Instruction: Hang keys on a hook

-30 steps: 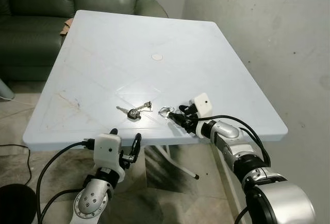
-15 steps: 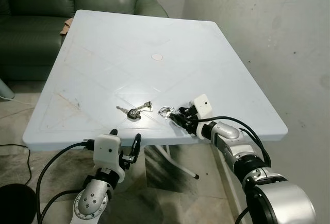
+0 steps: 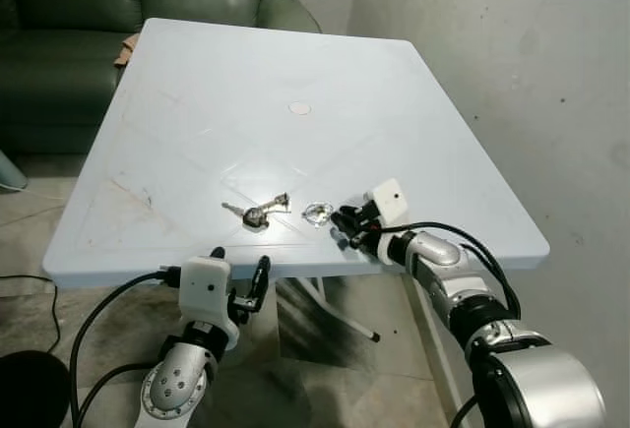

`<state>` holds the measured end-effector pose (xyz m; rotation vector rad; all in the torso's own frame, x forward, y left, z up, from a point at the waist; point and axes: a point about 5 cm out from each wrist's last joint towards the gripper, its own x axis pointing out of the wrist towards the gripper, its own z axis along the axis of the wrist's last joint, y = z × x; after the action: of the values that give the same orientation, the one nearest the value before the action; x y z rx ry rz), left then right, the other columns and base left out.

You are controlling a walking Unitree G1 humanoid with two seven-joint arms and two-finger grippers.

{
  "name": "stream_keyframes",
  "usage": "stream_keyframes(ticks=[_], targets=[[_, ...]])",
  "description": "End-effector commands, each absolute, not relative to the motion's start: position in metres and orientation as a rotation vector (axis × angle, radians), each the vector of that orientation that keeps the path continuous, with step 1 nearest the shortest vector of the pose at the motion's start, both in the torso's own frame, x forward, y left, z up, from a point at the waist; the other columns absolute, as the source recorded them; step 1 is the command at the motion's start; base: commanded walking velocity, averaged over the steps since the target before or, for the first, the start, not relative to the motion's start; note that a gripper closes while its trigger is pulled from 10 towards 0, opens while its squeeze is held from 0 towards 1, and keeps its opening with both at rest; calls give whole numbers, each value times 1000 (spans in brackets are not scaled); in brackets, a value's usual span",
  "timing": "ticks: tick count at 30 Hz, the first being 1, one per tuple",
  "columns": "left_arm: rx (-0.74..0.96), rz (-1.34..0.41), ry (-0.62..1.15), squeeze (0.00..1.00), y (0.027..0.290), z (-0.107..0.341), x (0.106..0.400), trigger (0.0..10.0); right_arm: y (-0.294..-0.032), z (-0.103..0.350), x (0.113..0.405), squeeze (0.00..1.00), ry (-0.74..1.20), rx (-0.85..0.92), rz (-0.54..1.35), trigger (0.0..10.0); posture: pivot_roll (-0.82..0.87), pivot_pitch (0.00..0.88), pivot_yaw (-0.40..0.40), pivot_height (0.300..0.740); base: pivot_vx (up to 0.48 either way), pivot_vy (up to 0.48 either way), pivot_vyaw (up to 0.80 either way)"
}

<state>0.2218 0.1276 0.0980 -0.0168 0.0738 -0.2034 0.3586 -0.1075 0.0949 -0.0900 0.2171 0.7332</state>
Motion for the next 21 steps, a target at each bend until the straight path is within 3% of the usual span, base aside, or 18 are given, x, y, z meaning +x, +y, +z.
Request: stream_keyframes(ticks=[1, 17, 21], targets=[[-14, -205, 62, 0, 125, 102, 221, 10000, -112, 96, 360, 0, 217, -95, 728, 0, 99, 100, -128, 740, 0, 0, 0], [-17, -196, 59, 0, 126, 103, 223, 10000, -113, 98, 361, 0, 207, -103, 720, 0, 100, 95, -130, 740, 0, 0, 0], [-21, -178, 50, 0, 127, 104, 224, 10000, -115, 108, 366, 0, 150, -32, 675, 0, 102, 92, -131, 740, 0, 0, 0]])
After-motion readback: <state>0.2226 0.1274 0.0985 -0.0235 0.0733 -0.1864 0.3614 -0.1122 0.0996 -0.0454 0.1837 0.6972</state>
